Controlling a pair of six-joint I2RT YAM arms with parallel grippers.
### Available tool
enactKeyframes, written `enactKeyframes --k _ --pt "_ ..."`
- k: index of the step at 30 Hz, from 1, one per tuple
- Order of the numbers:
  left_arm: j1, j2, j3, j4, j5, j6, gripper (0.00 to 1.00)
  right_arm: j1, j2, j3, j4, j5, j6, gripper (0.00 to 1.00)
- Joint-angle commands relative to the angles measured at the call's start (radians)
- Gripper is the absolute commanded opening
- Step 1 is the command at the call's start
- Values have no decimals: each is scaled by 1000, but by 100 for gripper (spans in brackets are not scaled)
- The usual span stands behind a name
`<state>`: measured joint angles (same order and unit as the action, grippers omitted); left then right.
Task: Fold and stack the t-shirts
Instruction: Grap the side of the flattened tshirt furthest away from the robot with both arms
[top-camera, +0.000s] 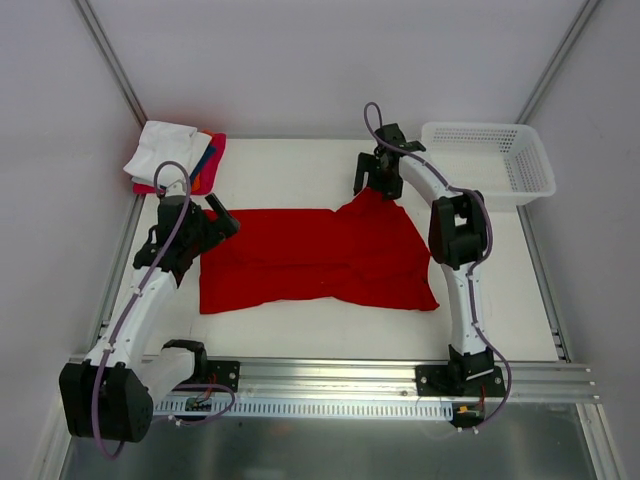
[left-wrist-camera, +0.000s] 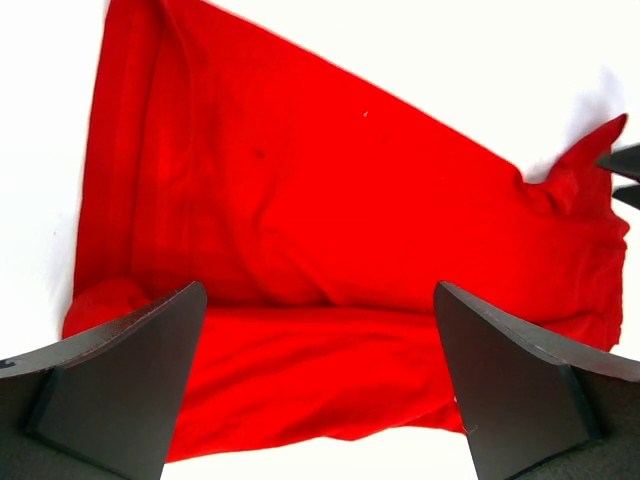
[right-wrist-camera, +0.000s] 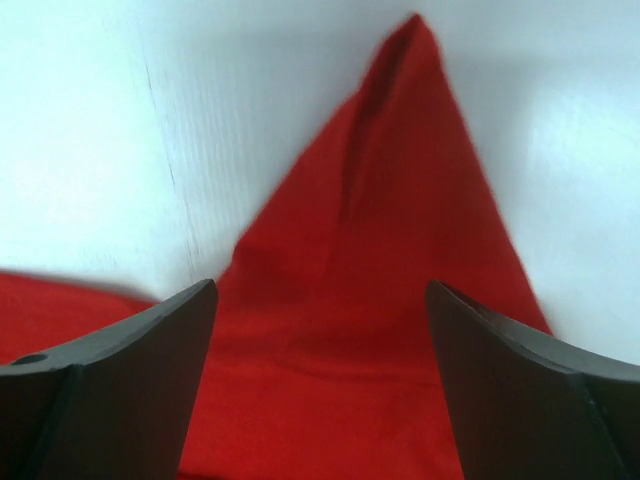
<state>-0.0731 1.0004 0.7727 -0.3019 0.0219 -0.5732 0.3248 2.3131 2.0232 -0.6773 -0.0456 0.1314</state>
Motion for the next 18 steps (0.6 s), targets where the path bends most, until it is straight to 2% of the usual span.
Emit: enactKeyframes --k 1,8,18 --pt "-10 9 -47 86 0 -33 99 2 63 120 2 -117 22 88" --pt "-21 41 -64 109 0 -28 99 2 160 219 39 -181 51 87" --pt "-51 63 -82 125 -16 -28 99 -3 147 239 45 -135 22 85"
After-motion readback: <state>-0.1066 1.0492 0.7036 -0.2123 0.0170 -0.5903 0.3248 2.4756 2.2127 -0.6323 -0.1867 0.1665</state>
